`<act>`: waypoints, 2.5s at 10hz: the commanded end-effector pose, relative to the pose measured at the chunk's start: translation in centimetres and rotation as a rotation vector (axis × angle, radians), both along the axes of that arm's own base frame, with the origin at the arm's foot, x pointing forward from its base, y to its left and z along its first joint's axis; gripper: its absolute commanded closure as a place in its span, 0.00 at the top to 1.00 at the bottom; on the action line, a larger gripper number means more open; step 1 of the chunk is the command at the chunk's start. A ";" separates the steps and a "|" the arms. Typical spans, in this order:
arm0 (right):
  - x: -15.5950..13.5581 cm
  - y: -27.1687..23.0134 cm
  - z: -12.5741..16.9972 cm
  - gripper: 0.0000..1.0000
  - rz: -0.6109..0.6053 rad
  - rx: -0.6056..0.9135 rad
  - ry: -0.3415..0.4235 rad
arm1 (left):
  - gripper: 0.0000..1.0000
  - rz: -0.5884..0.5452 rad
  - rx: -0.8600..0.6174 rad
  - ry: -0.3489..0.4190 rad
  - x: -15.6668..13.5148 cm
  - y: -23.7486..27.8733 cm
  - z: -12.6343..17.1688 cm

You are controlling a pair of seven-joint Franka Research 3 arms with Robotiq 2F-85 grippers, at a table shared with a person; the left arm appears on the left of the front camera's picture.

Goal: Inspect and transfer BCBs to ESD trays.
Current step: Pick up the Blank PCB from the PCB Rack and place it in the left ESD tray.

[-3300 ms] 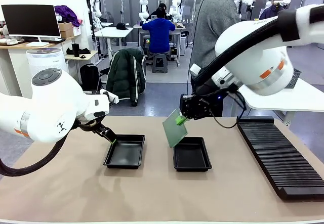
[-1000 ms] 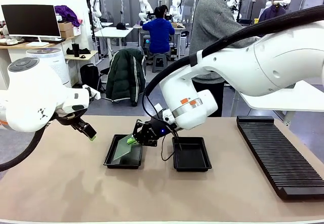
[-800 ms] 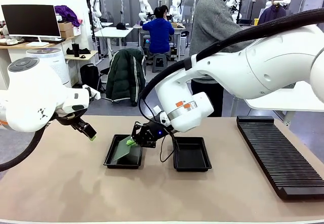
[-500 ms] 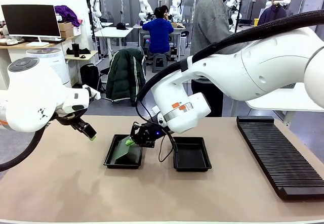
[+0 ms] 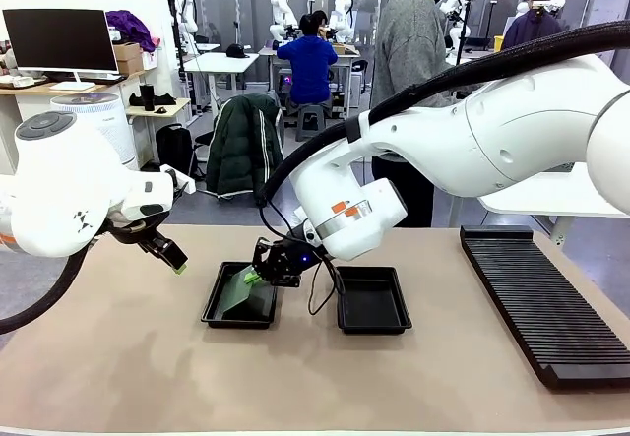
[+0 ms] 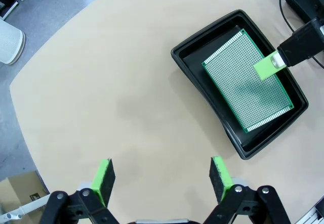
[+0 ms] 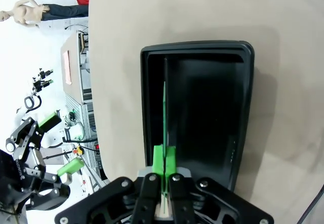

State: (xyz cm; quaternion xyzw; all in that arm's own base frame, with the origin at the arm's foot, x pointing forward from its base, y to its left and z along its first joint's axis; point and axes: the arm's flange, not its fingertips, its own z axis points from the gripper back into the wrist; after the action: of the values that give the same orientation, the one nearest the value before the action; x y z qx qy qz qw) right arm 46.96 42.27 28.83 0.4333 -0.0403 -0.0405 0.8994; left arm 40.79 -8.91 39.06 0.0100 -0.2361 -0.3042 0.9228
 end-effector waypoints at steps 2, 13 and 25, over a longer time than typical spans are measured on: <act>0.9 0.7 0.0 0.02 -0.010 -0.036 0.032 | 1.00 0.012 -0.004 -0.006 0.2 0.1 -0.2; 0.5 0.9 0.3 0.30 -0.004 -0.045 0.002 | 1.00 0.012 -0.004 -0.006 0.2 0.1 -0.2; 1.6 5.5 5.6 1.00 0.024 -0.269 0.033 | 1.00 0.012 -0.004 -0.006 0.2 0.1 -0.2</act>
State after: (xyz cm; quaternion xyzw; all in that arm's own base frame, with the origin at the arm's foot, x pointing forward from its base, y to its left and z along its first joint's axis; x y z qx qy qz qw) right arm 47.99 46.47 33.24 0.3335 -0.0351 -0.0266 0.9417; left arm 40.80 -8.88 39.05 0.0102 -0.2362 -0.3038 0.9229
